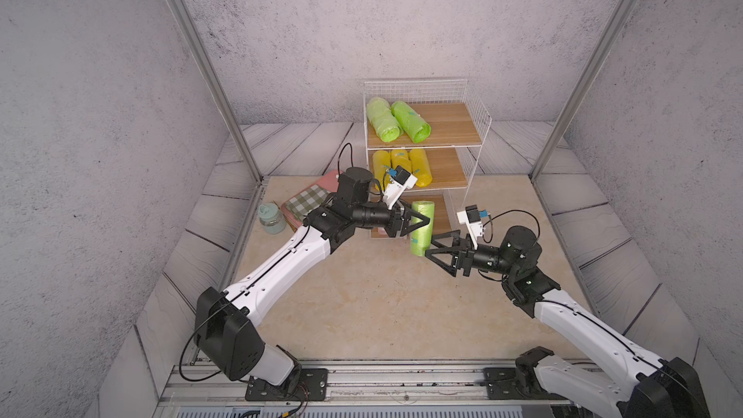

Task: Sort the rolls of trash bags by color and place them on the shelf
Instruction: Pick up the roll of trash bags from the center of the board.

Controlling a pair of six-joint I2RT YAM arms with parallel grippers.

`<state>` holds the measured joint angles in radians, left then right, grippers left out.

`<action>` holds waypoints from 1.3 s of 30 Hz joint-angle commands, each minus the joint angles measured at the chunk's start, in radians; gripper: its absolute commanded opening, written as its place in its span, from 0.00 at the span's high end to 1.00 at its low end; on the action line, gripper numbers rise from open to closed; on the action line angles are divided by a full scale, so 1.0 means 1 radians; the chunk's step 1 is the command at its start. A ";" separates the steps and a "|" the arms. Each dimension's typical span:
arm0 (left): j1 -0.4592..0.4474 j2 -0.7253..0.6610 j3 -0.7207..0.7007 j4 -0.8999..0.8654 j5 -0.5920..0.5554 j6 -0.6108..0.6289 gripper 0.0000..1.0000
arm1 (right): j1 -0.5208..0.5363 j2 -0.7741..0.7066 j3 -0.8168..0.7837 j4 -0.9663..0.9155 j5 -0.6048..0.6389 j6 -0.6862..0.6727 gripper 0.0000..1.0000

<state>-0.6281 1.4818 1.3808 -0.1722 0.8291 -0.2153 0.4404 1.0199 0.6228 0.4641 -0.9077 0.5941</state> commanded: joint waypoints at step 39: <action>0.021 -0.026 -0.010 0.030 0.013 -0.017 0.56 | 0.034 0.043 0.167 -0.193 0.052 -0.108 1.00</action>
<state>-0.6170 1.4807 1.3586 -0.1173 0.8761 -0.2512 0.4694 1.1072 0.7380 0.3355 -0.8803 0.5446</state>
